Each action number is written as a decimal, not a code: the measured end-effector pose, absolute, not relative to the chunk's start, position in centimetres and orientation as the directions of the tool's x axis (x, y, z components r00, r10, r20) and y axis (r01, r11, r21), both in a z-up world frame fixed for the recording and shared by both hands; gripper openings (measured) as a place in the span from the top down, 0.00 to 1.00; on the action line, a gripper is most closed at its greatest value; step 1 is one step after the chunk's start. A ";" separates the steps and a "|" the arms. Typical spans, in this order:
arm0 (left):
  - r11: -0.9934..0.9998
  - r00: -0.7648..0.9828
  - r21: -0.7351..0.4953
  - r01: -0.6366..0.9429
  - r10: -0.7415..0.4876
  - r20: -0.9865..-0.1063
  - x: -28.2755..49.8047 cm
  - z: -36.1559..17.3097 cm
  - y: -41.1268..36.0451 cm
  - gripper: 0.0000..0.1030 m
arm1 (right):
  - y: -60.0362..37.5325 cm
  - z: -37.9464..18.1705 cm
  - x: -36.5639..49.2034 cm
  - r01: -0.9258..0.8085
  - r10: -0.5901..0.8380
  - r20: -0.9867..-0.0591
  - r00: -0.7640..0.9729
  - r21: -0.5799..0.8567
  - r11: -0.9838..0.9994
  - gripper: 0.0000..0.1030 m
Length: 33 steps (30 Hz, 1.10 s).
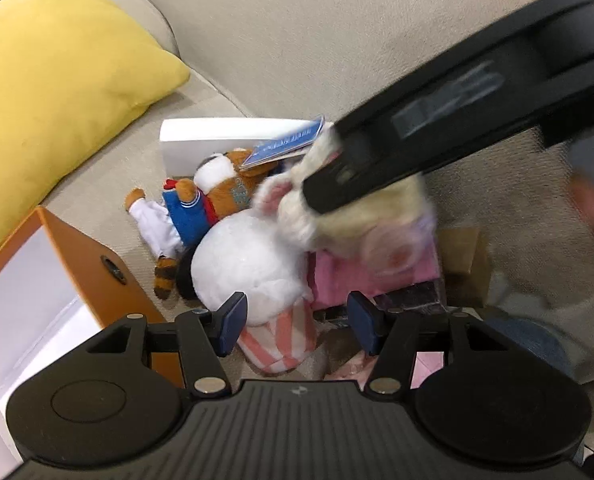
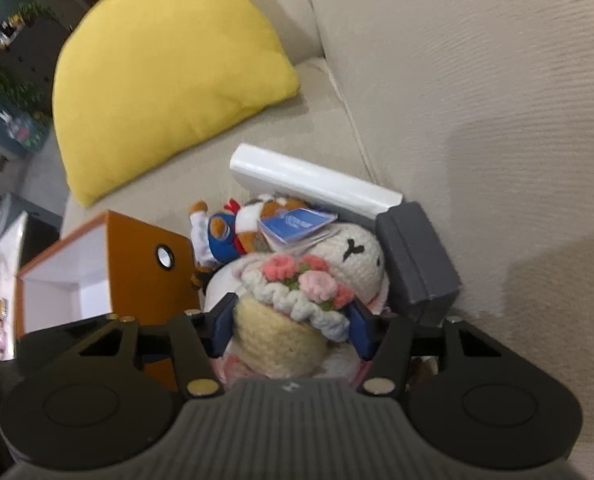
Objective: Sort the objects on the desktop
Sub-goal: 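Grasp the white striped plush with the left tool while the right grasps the crocheted bunny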
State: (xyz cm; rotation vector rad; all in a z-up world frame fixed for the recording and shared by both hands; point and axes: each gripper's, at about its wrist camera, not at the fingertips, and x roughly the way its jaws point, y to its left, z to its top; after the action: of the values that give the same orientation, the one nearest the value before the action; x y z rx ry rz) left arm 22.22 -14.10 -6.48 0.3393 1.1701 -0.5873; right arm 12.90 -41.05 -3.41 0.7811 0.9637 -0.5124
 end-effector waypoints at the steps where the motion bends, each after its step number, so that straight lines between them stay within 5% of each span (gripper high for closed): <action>1: 0.804 0.264 -0.044 0.593 -0.245 -0.933 22.4 -6.9 -14.3 0.36 | -41.1 -3.0 12.5 0.689 -0.054 -0.864 0.501 0.360 0.629 0.43; 17: 0.748 0.325 0.193 0.635 -0.032 -0.945 22.6 -9.7 -17.1 0.24 | -42.4 -1.7 9.5 0.675 -0.022 -0.847 0.531 0.408 0.615 0.43; 26: 0.673 0.412 0.358 0.647 0.087 -0.907 21.9 -12.2 -17.2 0.27 | -42.7 -2.4 8.3 0.662 0.014 -0.830 0.558 0.455 0.595 0.43; 33: 0.750 0.413 0.269 0.605 -0.006 -0.911 22.6 -10.3 -16.2 0.32 | -42.2 -1.7 8.3 0.649 -0.008 -0.821 0.571 0.445 0.618 0.44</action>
State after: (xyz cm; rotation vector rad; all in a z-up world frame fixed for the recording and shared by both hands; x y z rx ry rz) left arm 22.57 -16.18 -10.34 0.6378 1.0905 -0.4185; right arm 8.28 -42.16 -1.72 0.8280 0.8912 -0.4417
